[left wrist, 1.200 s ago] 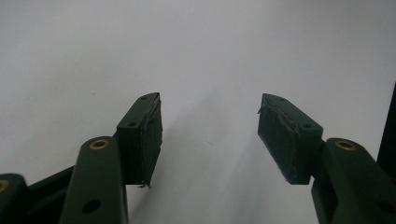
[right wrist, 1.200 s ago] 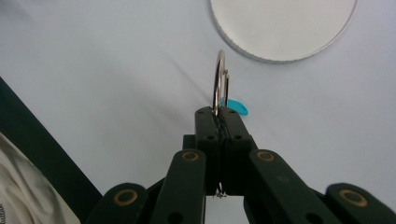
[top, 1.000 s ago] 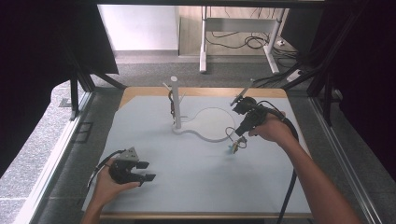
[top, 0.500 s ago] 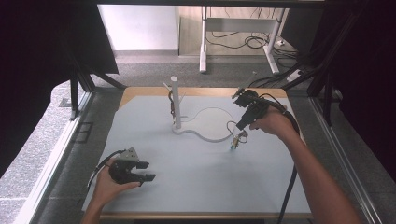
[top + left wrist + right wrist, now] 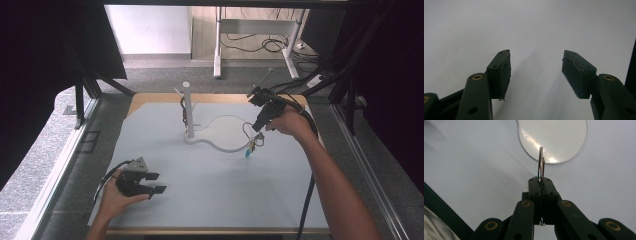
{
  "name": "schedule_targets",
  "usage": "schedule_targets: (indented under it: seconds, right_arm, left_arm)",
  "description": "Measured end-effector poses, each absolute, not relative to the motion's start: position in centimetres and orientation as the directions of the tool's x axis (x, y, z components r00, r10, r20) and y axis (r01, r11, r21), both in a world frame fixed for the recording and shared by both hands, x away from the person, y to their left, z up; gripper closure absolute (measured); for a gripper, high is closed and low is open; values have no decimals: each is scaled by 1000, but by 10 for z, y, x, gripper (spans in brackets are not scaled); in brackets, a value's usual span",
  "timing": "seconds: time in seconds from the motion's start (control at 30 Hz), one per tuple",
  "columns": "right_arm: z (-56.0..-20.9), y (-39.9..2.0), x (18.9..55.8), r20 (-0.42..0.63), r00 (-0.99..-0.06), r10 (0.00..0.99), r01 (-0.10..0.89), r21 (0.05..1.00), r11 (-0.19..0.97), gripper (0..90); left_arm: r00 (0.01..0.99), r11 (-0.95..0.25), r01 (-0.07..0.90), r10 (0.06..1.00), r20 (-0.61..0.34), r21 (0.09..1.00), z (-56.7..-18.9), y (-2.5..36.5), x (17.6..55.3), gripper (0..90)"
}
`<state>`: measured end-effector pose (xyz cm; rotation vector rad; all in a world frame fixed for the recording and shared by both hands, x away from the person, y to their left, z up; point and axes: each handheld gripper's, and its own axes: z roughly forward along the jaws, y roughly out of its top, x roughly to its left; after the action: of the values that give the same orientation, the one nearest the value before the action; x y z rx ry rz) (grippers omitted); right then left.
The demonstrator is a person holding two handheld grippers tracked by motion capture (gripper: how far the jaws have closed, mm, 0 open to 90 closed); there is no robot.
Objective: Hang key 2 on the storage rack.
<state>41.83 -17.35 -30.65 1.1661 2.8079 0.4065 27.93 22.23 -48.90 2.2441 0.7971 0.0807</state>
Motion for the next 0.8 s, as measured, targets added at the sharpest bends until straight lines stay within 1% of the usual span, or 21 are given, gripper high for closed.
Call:
schedule_targets:
  seconds: [0.47,0.8]
  right_arm:
    - [-288,-164,438,15,-696,718,693,279,665,878]
    - [-285,-155,450,5,-690,723,697,274,663,877]
  left_arm:
    - [804,-530,522,568,-177,668,-488,223,280,410]
    - [805,-527,518,566,-177,673,-486,226,280,410]
